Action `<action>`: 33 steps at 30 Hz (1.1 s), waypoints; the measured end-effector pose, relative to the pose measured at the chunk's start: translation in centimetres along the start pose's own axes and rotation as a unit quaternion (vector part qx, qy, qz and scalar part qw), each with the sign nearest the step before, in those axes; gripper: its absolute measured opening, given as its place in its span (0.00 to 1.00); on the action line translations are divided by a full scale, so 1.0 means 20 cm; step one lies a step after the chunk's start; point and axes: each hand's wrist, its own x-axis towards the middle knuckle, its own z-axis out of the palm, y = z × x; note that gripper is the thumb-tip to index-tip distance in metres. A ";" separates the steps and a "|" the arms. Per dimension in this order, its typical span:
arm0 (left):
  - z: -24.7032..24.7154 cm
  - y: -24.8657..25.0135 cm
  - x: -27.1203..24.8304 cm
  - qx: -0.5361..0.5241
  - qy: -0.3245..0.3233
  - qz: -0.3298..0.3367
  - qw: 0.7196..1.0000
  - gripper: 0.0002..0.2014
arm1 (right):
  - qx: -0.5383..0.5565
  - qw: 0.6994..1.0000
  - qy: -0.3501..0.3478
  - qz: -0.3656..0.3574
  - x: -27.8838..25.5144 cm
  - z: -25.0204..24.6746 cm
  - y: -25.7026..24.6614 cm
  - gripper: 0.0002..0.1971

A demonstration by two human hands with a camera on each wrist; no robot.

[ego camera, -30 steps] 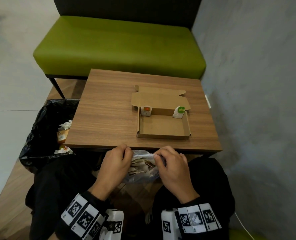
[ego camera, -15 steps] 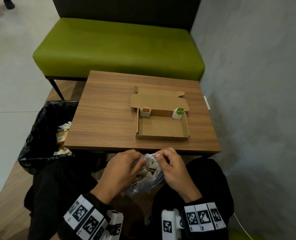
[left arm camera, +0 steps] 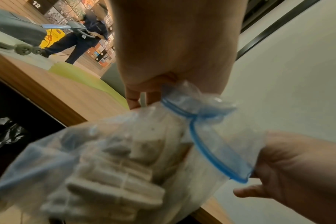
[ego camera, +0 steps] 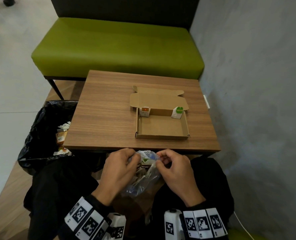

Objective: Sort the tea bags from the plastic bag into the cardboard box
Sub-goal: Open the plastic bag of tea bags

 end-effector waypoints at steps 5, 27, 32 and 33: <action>-0.02 -0.04 0.02 0.053 -0.039 0.035 0.997 0.16 | 0.020 0.999 -0.023 0.011 0.04 0.02 0.04 0.08; 0.02 -0.03 0.02 0.013 0.021 0.038 0.999 0.12 | 0.087 0.996 0.007 0.019 0.00 0.06 0.00 0.20; 0.00 -0.02 0.02 -0.027 0.033 0.023 0.999 0.12 | 0.081 0.996 0.016 0.029 -0.01 0.05 -0.01 0.15; -0.01 -0.02 0.02 -0.030 0.034 0.021 0.999 0.12 | 0.089 0.995 0.029 0.032 0.00 0.05 0.00 0.13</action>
